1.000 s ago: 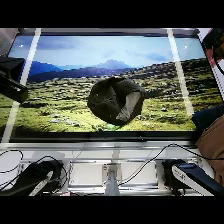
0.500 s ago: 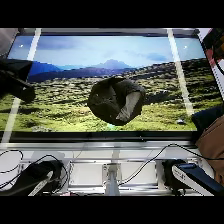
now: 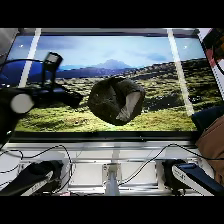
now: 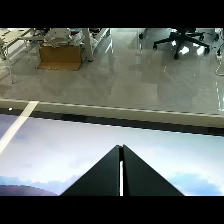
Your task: Fold the clothes and pants, and hang the long-sleeved shirts on hangers.
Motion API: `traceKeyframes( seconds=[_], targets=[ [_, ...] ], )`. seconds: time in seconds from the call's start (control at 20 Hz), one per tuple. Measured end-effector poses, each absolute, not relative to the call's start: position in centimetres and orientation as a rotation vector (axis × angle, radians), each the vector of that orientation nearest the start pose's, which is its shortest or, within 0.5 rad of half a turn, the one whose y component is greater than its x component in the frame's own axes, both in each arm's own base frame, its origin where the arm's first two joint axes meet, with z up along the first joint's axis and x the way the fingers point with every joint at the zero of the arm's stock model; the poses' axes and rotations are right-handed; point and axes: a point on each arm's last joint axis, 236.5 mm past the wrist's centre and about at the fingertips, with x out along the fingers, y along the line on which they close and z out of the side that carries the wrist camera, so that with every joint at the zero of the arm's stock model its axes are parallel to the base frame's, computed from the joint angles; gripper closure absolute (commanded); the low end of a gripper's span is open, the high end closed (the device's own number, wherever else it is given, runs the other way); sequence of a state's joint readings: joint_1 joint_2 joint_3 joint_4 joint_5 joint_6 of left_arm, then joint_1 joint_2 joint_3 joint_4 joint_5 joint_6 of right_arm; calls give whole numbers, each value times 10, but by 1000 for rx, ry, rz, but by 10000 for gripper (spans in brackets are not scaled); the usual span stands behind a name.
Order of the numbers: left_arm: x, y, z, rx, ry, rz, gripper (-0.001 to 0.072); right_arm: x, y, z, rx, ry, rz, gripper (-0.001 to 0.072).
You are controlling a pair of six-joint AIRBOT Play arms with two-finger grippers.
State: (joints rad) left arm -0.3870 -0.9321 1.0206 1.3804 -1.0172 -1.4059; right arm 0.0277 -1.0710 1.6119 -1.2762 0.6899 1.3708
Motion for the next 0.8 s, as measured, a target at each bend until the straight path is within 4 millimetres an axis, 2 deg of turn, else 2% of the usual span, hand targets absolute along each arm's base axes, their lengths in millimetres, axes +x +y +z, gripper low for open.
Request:
traceKeyframes(
  seconds=[0.15, 0.25, 0.35, 0.55, 0.8],
  targets=[
    [326, -200, 45, 179, 1032, -591, 62, 447, 56, 389, 40, 129, 211, 675],
    [327, -219, 17, 195, 1074, -622, 63, 448, 56, 390, 41, 123, 210, 674],
    [327, -238, -2, 235, 1077, -665, 63, 448, 55, 391, 40, 119, 209, 675],
    [332, -260, -15, 306, 1023, -728, 65, 448, 55, 392, 40, 112, 206, 675],
    [343, -273, -12, 353, 932, -762, 66, 448, 54, 393, 38, 110, 205, 674]
  ],
)
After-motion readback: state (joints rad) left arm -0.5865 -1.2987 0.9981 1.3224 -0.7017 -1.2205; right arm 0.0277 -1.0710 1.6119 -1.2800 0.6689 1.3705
